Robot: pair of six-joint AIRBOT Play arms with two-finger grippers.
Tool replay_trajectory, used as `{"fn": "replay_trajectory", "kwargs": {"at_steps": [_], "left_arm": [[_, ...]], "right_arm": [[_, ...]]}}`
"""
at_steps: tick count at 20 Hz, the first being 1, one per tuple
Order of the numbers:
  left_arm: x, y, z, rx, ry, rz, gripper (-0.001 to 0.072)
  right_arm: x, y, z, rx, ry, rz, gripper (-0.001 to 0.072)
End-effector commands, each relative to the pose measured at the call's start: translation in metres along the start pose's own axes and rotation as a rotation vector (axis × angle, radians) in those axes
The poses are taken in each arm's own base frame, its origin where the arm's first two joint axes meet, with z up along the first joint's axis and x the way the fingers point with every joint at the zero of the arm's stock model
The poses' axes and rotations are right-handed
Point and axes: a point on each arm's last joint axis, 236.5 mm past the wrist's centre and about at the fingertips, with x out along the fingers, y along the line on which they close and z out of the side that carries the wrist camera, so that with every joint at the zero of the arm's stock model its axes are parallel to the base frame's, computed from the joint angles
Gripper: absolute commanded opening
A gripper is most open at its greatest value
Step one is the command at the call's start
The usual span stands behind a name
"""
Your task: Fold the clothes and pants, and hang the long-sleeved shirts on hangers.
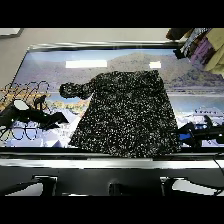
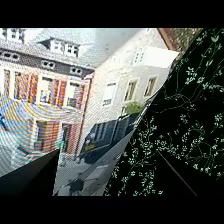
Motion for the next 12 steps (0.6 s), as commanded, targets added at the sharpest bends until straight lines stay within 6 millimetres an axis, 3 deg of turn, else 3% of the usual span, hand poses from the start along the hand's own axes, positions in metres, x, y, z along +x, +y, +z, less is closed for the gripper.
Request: {"fn": "replay_trajectory", "kwargs": {"at_steps": [1,8,12], "left_arm": [[0.001,0.001,-0.002,0.005,0.006,0.001,0.068],[0.002,0.001,-0.001,0.03,0.001,0.002,0.068],[0.002,0.001,0.0,0.041,-0.002,0.002,0.0681]], "right_arm": [[-0.021,0.012,0.008,-0.035,-0.061,-0.006,0.0651],[-0.021,0.002,0.009,-0.023,-0.05,-0.047,0.0671],[0.003,-0.001,-0.008,0.026,0.058,0.006,0.0671]]}}
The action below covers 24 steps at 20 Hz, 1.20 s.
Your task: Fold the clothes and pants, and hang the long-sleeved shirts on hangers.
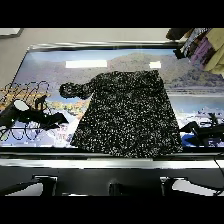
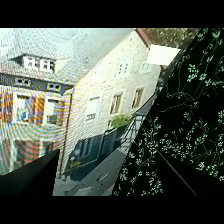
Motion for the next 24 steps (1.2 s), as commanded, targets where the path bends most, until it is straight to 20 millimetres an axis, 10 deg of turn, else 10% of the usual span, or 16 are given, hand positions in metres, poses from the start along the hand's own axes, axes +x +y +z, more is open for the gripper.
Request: {"fn": "replay_trajectory", "kwargs": {"at_steps": [1,3,6,8,24], "left_arm": [[0.0,0.0,0.001,0.01,-0.002,0.0,0.068],[0.0,0.0,0.0,0.01,0.001,-0.001,0.068],[0.001,0.0,-0.002,0.019,0.01,-0.002,0.068],[0.001,0.0,-0.003,0.021,0.013,-0.002,0.068],[0.071,-0.041,-0.053,0.119,0.244,-0.056,0.0661]], "right_arm": [[0.021,0.0,-0.02,0.037,0.103,0.054,0.0668],[0.033,-0.004,-0.032,0.042,0.136,0.064,0.0656],[0.038,-0.002,-0.032,0.024,0.124,0.082,0.0171],[0.032,0.013,-0.028,-0.003,0.091,0.131,0.0026],[0.014,0.061,-0.023,0.032,0.046,0.301,0.0026]]}}
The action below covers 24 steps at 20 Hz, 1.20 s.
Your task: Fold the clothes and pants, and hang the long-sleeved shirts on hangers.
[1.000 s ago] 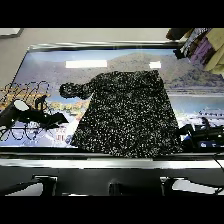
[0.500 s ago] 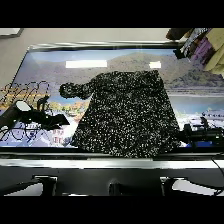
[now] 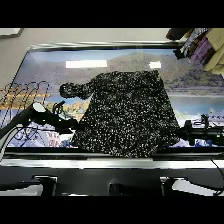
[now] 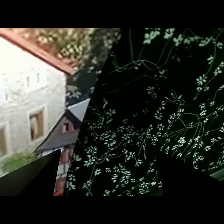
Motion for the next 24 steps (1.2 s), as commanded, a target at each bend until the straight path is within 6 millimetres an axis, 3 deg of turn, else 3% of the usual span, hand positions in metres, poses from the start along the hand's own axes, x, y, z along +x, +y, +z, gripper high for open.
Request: {"fn": "replay_trajectory", "kwargs": {"at_steps": [1,2,3,6,8,10,12,13,15,16,18,19,21,22,24], "left_arm": [[0.015,-0.007,-0.005,0.023,0.033,0.003,0.0569],[0.014,-0.012,-0.004,0.031,0.029,-0.011,0.0207],[0.011,-0.021,0.0,0.039,0.019,-0.041,0.0018],[-0.023,-0.053,0.036,0.114,-0.085,-0.078,0.0017],[-0.077,-0.089,0.075,0.236,-0.213,-0.075,0.0016],[-0.157,-0.137,0.115,0.37,-0.415,-0.067,0.0016],[-0.253,-0.19,0.136,0.505,-0.661,-0.052,0.0016],[-0.303,-0.215,0.136,0.568,-0.79,-0.038,0.0016],[-0.397,-0.257,0.117,0.64,-1.039,-0.029,0.0016],[-0.437,-0.275,0.101,0.665,-1.166,-0.052,0.0016],[-0.509,-0.301,0.054,0.692,-1.427,-0.11,0.0017],[-0.541,-0.308,0.024,0.695,-1.549,-0.141,0.0017],[-0.584,-0.31,-0.037,0.703,-1.732,-0.171,0.0017],[-0.595,-0.309,-0.065,0.719,-1.779,-0.158,0.0017],[-0.61,-0.307,-0.116,0.757,-1.84,-0.115,0.0017]], "right_arm": [[0.006,0.012,-0.002,-0.003,0.013,0.021,0.0026],[0.014,0.019,-0.005,-0.023,0.03,0.02,0.0026],[0.025,0.033,-0.01,-0.054,0.054,0.033,0.0026],[0.048,0.102,-0.001,-0.18,0.004,0.123,0.0026],[0.033,0.174,0.022,-0.298,-0.09,0.175,0.0026],[-0.01,0.262,0.039,-0.499,-0.224,0.205,0.0026],[-0.088,0.356,0.041,-0.681,-0.431,0.258,0.0025],[-0.131,0.395,0.032,-0.771,-0.544,0.277,0.0025],[-0.219,0.457,-0.003,-0.938,-0.802,0.267,0.0025],[-0.26,0.482,-0.034,-1.013,-0.929,0.286,0.0024],[-0.328,0.51,-0.103,-1.102,-1.169,0.37,0.0025],[-0.356,0.515,-0.139,-1.144,-1.27,0.401,0.0025],[-0.407,0.509,-0.209,-1.205,-1.494,0.405,0.0025],[-0.428,0.501,-0.244,-1.227,-1.595,0.402,0.0025],[-0.457,0.481,-0.295,-1.23,-1.744,0.369,0.0025]]}}
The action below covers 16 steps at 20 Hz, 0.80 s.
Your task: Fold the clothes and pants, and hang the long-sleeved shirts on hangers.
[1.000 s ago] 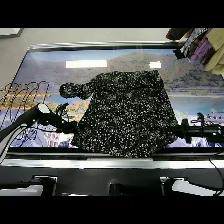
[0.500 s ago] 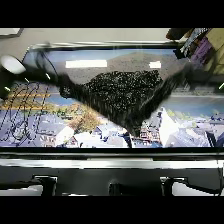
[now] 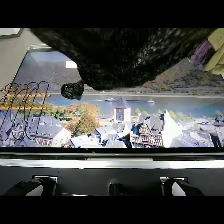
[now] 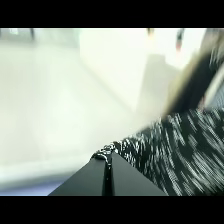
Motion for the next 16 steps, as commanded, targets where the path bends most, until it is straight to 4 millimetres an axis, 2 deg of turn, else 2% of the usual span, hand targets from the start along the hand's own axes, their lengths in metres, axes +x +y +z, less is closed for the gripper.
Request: {"fn": "replay_trajectory", "kwargs": {"at_steps": [1,2,4,6,8,10,13,14,16], "left_arm": [[-0.084,-0.028,0.07,0.092,-0.208,0.031,0.0017],[-0.099,-0.034,0.077,0.105,-0.23,0.031,0.0017],[-0.115,-0.041,0.086,0.12,-0.259,0.032,0.0017],[-0.114,-0.039,0.086,0.121,-0.257,0.035,0.0017],[-0.096,-0.03,0.076,0.111,-0.226,0.042,0.0017],[-0.064,-0.013,0.063,0.092,-0.203,0.057,0.0017],[0.006,0.03,0.042,0.053,-0.221,0.105,0.0017],[0.034,0.048,0.025,0.041,-0.211,0.126,0.0017],[0.094,0.088,-0.026,0.008,-0.157,0.166,0.0017]], "right_arm": [[-0.097,0.041,0.083,-0.149,-0.272,-0.108,0.0025],[-0.111,0.046,0.09,-0.144,-0.299,-0.12,0.0025],[-0.125,0.055,0.097,-0.123,-0.332,-0.112,0.0025],[-0.121,0.053,0.1,-0.09,-0.347,-0.103,0.0025],[-0.102,0.04,0.097,-0.064,-0.339,-0.103,0.0025],[-0.062,0.017,0.078,0.005,-0.28,-0.087,0.0025],[0.025,-0.043,0.02,0.162,-0.141,-0.078,0.0026],[0.054,-0.065,-0.004,0.217,-0.101,-0.074,0.0026],[0.111,-0.112,-0.061,0.326,-0.022,-0.067,0.0026]]}}
